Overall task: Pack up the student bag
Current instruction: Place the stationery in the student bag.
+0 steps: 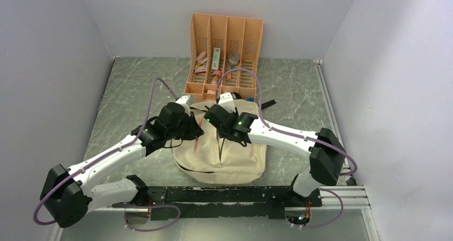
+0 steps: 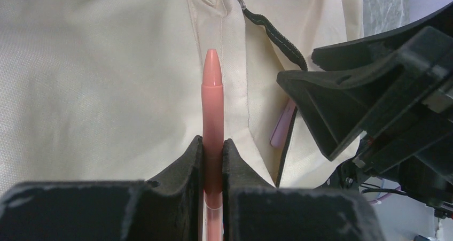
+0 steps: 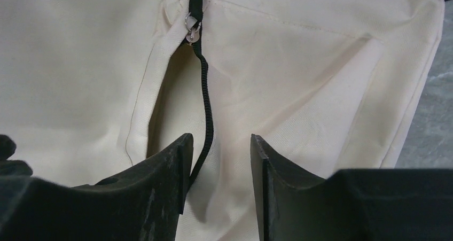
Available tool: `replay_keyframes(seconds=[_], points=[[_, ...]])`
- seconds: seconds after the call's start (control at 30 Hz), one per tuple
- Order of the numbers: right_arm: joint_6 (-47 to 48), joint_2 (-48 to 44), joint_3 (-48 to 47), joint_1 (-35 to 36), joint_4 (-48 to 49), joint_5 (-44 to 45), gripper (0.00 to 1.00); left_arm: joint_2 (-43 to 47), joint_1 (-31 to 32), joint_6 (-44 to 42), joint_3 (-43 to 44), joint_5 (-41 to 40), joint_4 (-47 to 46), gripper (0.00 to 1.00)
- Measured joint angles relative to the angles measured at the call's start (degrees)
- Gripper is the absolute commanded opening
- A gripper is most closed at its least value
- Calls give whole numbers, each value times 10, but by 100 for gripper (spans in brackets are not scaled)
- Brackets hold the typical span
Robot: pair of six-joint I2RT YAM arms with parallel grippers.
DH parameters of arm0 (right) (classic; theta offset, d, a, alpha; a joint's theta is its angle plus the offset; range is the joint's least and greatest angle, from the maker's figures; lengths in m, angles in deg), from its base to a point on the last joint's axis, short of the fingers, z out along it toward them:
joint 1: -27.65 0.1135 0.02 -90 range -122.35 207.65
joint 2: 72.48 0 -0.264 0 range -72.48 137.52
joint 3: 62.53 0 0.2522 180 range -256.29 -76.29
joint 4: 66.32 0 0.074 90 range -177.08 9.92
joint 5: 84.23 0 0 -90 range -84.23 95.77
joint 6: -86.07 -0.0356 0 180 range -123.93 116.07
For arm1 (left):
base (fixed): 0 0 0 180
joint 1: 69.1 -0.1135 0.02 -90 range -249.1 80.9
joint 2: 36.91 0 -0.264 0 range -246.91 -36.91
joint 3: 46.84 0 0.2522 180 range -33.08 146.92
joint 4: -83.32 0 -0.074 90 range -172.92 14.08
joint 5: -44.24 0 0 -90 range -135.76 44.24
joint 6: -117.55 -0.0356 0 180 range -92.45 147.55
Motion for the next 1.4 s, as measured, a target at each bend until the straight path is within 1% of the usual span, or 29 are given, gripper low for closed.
replay_keyframes(seconds=[0.1, 0.17, 0.27, 0.33, 0.5, 0.7, 1.07, 1.23, 1.4], points=[[2, 10, -2, 0, -9, 8, 22, -1, 0, -4, 0, 3, -1, 5], [2, 11, -2, 0, -12, 13, 14, -4, 0, -7, 0, 12, -6, 5], [2, 6, -2, 0, -11, 16, 4, -19, 0, -10, 0, 36, -23, 5], [3, -5, -1, 0, -7, 15, 0, -34, 0, -11, -1, 57, -36, 5], [5, -61, 17, 0, 24, 10, 0, -71, 2, -13, -1, 101, -60, 5], [13, -111, 55, 0, 68, -2, 0, -113, 9, -17, 6, 130, -77, 5], [14, -136, 85, 0, 110, -16, 0, -198, 16, -19, 75, 156, -115, 5], [8, -155, 105, -1, 130, -25, 0, -232, 22, -12, 83, 164, -142, 5], [-11, -178, 132, -1, 154, -33, 0, -254, 26, 16, 83, 164, -193, 5]])
